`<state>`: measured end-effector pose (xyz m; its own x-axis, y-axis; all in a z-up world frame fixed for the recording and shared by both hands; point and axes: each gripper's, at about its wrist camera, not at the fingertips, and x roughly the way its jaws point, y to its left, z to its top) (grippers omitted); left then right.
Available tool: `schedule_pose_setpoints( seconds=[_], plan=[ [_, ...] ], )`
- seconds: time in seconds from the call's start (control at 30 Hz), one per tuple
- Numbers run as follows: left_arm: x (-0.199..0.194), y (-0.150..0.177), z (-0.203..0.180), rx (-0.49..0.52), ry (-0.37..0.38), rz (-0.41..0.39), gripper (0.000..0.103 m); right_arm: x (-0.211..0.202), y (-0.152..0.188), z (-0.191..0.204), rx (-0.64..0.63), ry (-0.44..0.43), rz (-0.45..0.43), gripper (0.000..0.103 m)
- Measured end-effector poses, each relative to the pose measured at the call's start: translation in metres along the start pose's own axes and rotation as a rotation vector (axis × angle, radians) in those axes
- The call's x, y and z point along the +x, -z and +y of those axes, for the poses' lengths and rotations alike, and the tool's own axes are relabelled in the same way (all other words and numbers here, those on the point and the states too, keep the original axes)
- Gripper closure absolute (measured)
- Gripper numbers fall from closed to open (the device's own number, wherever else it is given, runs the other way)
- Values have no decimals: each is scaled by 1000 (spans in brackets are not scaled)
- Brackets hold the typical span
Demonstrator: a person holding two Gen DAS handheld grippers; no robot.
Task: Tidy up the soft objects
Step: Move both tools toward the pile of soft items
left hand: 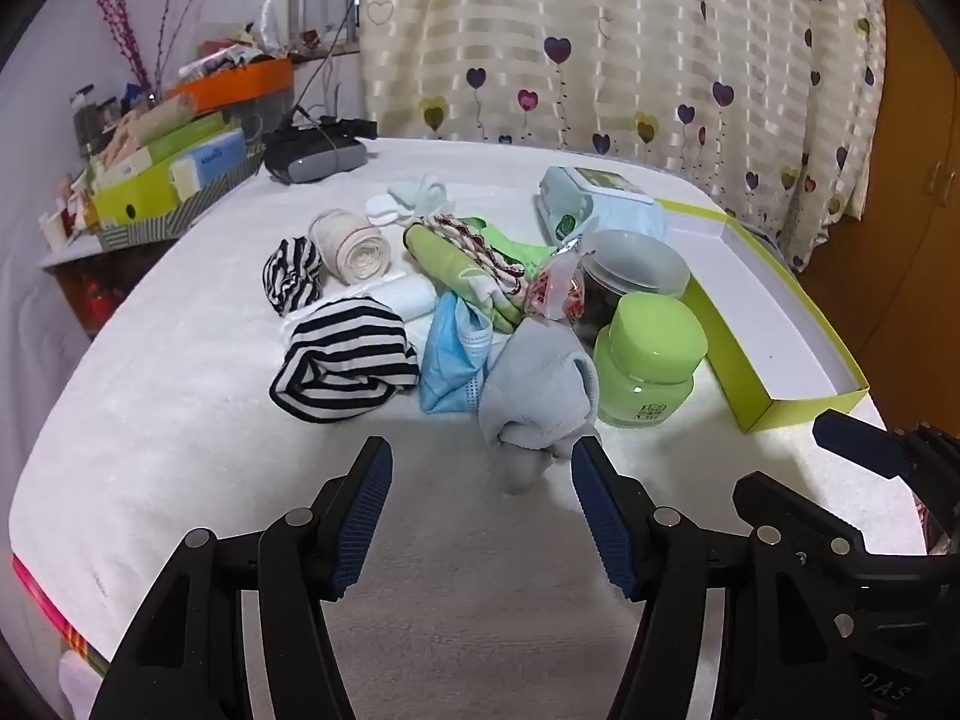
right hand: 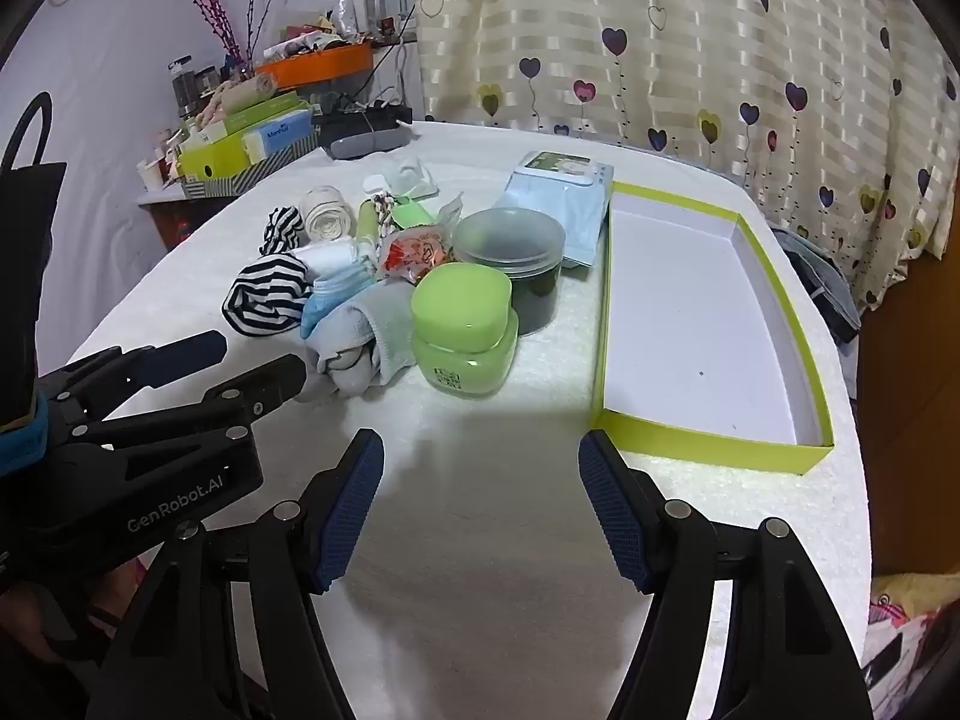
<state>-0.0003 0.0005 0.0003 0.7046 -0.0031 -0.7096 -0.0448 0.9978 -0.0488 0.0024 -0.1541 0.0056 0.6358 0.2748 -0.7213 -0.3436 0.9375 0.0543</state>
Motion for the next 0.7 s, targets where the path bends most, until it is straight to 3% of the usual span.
schedule_pose_setpoints(
  seconds=[0.7],
  plan=[
    [-5,0,6,2,-16,3,40,-3,1,3,-13,5,-1,35]
  ],
)
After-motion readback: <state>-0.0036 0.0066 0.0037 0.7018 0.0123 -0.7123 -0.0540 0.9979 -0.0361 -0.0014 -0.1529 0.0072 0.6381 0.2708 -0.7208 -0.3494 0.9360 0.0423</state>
